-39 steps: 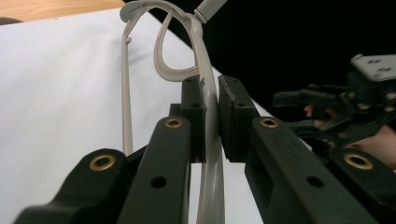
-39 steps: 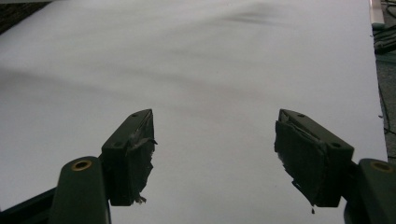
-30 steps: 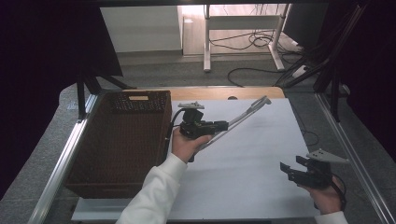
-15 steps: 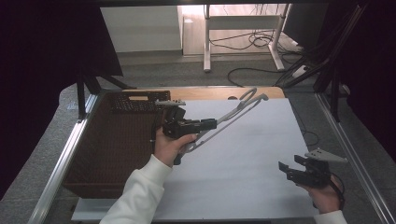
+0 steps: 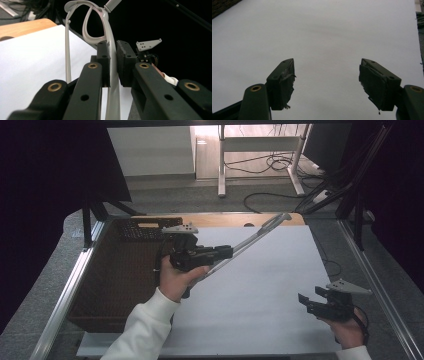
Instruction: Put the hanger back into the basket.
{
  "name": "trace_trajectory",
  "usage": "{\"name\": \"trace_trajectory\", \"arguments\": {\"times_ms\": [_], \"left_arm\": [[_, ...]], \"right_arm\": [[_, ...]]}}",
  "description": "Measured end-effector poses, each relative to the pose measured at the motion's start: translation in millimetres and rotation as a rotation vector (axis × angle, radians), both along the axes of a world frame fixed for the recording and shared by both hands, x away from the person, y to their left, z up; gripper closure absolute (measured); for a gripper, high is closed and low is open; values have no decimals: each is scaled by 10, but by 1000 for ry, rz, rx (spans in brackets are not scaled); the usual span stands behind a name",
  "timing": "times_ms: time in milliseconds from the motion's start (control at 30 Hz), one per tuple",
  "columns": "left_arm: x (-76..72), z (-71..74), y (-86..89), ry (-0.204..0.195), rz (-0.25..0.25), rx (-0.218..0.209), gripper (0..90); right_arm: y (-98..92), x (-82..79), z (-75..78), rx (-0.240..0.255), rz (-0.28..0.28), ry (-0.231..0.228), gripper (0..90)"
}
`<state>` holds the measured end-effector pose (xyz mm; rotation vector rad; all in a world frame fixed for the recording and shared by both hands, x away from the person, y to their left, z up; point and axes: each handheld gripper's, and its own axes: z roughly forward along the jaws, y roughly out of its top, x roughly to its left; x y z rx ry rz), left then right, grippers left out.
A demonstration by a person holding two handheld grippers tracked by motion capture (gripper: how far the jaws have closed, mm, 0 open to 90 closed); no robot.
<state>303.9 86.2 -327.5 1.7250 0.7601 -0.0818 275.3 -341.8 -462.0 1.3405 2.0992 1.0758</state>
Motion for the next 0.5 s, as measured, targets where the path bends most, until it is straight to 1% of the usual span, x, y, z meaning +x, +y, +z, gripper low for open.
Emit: {"name": "trace_trajectory", "arguments": {"times_ms": [133, 267, 400, 500], "left_arm": [[-9, 56, 171, 4, 19, -13, 816], [-37, 114, 377, -2, 46, -13, 816], [-70, 140, 643, -6, 78, -22, 816], [-101, 131, 871, -10, 101, -34, 816]], "right_arm": [[-6, 2, 3, 1, -3, -1, 292], [-8, 4, 2, 0, -5, 0, 293], [1, 3, 8, 3, -5, 1, 293], [4, 4, 8, -2, -7, 1, 293]]}}
